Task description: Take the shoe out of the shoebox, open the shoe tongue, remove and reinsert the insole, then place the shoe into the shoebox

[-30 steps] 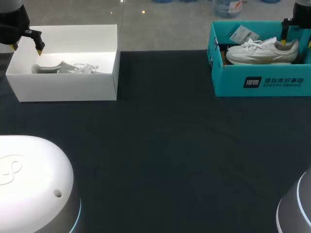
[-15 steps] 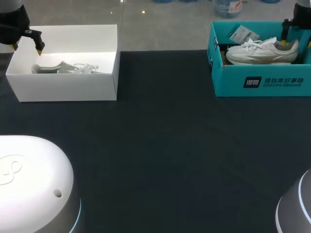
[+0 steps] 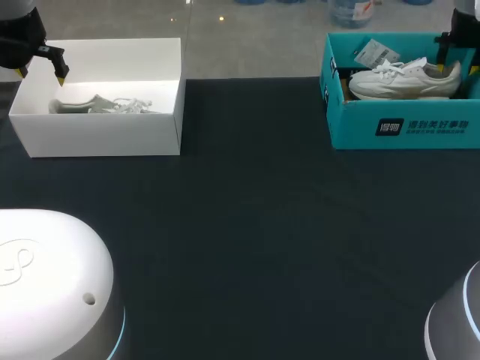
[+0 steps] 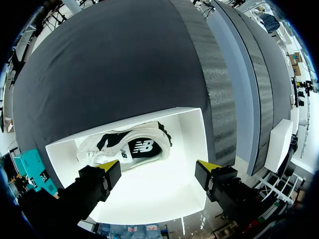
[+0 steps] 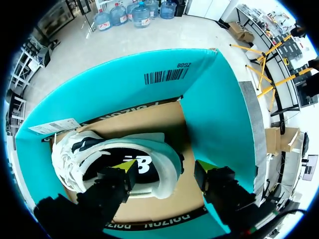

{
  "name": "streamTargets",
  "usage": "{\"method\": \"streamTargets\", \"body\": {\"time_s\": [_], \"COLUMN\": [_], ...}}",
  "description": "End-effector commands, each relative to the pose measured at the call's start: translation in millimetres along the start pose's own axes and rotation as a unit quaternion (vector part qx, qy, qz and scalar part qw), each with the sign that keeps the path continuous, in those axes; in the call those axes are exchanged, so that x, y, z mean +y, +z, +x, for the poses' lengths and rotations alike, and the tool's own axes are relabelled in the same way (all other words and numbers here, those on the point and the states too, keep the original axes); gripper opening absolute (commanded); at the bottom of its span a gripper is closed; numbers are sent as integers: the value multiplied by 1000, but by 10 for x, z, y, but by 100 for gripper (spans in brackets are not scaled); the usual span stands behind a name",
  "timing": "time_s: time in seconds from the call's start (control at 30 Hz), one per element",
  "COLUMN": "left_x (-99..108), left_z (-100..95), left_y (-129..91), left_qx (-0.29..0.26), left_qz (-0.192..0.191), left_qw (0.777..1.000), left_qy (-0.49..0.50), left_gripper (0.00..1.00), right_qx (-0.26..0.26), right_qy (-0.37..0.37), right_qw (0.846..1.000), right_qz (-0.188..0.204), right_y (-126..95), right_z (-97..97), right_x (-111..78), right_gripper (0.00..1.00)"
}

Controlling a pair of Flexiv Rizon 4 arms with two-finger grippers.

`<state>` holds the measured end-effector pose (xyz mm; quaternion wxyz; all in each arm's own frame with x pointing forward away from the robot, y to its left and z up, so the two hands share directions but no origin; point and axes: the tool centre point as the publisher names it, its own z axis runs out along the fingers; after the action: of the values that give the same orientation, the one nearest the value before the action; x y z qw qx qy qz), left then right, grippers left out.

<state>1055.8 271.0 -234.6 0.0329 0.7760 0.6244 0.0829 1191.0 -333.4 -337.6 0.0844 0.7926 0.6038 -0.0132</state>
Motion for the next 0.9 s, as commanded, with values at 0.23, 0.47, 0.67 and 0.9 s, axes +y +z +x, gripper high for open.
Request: {"method": "streamTargets", "body": {"time_s": [0.23,0.47,0.67,0.9], "left_x": [4,4,4,4], "left_z": [7,7,7,7], "left_y": [-3,-3,-3,-3], "left_qx": [0,0,0,0], "left_qz": [1,1,1,1], "left_qw": [1000,1000,1000,1000], "left_qy": [1,1,1,1], "left_gripper": [100,100,100,100], "right_qx": [-6,-10,-12,-17], "right_qy": [0,11,16,18], "right_qw": [1000,1000,999,998], "right_qz": [-3,-19,-34,-63], "right_y": [20,-76,-258,-775], "right_z": [26,-27,-75,-148], "right_x": [-40,-101,-121,-61], "right_gripper": [0,0,0,0]}}
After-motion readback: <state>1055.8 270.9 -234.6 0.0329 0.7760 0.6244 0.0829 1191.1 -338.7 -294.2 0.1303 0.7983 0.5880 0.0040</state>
